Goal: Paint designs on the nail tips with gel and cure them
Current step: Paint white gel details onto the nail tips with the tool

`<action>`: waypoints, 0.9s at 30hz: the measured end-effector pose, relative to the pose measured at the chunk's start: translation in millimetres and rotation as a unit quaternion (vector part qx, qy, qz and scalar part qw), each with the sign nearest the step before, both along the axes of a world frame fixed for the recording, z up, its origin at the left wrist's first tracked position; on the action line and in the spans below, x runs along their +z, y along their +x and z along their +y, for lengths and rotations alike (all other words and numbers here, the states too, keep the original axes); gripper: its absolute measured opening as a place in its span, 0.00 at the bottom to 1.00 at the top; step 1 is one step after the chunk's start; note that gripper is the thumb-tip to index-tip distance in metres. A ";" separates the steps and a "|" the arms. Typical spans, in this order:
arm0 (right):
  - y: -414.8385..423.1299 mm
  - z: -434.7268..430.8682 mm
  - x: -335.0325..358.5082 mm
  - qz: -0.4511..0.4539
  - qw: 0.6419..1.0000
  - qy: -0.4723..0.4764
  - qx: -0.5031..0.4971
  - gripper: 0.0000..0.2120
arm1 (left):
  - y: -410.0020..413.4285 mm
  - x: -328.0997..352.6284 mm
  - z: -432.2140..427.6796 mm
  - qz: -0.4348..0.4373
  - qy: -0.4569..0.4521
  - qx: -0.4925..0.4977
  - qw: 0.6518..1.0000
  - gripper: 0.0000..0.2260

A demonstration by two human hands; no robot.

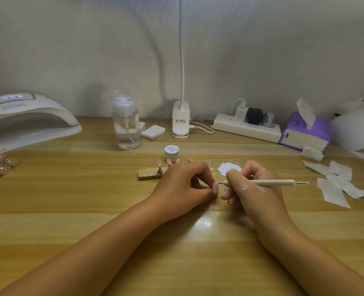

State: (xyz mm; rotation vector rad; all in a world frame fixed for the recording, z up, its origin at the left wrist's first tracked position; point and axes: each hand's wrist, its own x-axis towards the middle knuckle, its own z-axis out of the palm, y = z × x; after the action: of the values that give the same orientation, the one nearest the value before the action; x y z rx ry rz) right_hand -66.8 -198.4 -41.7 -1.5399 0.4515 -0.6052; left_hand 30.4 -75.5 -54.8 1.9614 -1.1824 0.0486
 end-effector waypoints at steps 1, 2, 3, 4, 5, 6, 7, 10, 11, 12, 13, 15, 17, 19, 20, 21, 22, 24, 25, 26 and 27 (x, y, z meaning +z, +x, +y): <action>0.0 0.1 0.2 0.001 1.000 -0.001 0.001 0.11 | 0.0 0.0 0.1 0.001 0.000 -0.002 1.000 0.10; 0.0 0.4 0.5 0.001 1.000 -0.001 0.003 0.11 | -0.1 0.0 0.2 0.002 -0.001 -0.003 1.000 0.11; 0.0 0.6 0.6 0.001 1.000 -0.001 0.004 0.11 | -0.2 0.0 0.0 0.003 -0.002 -0.003 1.000 0.12; -0.1 0.8 0.9 0.000 1.000 0.000 0.006 0.11 | -0.2 -0.2 -0.1 0.002 -0.004 -0.002 1.000 0.13; -0.3 1.2 1.2 -0.002 1.000 0.002 0.007 0.10 | -0.2 -0.2 -0.3 0.000 -0.004 -0.001 1.000 0.14; -0.6 1.5 1.5 -0.004 1.000 0.004 0.008 0.10 | -0.2 -0.2 -0.3 -0.002 -0.005 -0.001 1.000 0.14; -0.8 1.9 1.8 -0.005 1.000 0.004 0.011 0.10 | -0.2 -0.4 -0.3 -0.002 -0.006 -0.002 1.000 0.14; -1.2 2.3 2.2 -0.003 1.000 0.003 0.018 0.10 | 0.2 -0.8 -0.5 -0.004 -0.010 -0.004 1.000 0.14; -1.3 2.2 2.0 -0.003 1.000 0.001 0.018 0.10 | 0.3 -0.9 -0.6 -0.005 -0.010 -0.003 1.000 0.15; -1.3 2.2 2.0 -0.002 1.000 -0.001 0.017 0.10 | 0.3 -1.1 -0.6 -0.006 -0.010 -0.002 1.000 0.15; -1.4 2.0 2.0 -0.001 1.000 -0.004 0.017 0.10 | 0.3 -1.3 -0.6 -0.006 -0.010 -0.001 1.000 0.15; -1.3 2.0 2.2 0.000 1.000 -0.008 0.017 0.09 | 0.5 -1.5 -0.3 -0.004 -0.010 -0.003 1.000 0.15; -1.3 1.7 1.8 0.000 1.000 -0.010 0.016 0.09 | 0.7 -1.6 -0.2 -0.005 -0.010 -0.005 1.000 0.15; -1.1 1.3 1.4 0.001 1.000 -0.013 0.015 0.09 | 1.0 -1.5 -0.5 -0.005 -0.011 -0.006 1.000 0.15; -0.9 0.9 1.2 0.001 1.000 -0.014 0.014 0.09 | 1.2 -1.5 -0.7 -0.005 -0.010 -0.005 1.000 0.15; -0.8 0.6 0.8 0.001 1.000 -0.013 0.012 0.09 | 1.4 -1.7 -0.9 -0.005 -0.010 -0.005 1.000 0.14; -0.8 0.2 0.6 0.000 1.000 -0.011 0.011 0.09 | 1.5 -1.9 -1.0 -0.004 -0.010 -0.004 1.000 0.14; -0.8 -0.1 0.3 -0.001 1.000 -0.009 0.011 0.10 | 1.7 -1.9 -1.0 -0.002 -0.010 -0.001 1.000 0.13; -0.8 0.0 0.0 0.000 1.000 -0.011 0.011 0.10 | 1.8 -1.9 -1.1 -0.002 -0.010 0.000 1.000 0.13; -0.8 0.3 -0.2 0.000 1.000 -0.013 0.011 0.10 | 1.7 -1.7 -1.0 -0.002 -0.010 0.001 1.000 0.13; -0.7 0.5 -0.5 0.000 1.000 -0.013 0.012 0.10 | 1.5 -1.6 -1.0 -0.002 -0.009 0.002 1.000 0.12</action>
State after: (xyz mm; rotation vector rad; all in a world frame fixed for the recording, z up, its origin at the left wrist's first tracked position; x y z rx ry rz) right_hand -67.5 -197.9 -42.2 -1.5689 0.4265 -0.5953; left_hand 31.9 -76.5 -56.4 1.9491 -1.1764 0.0652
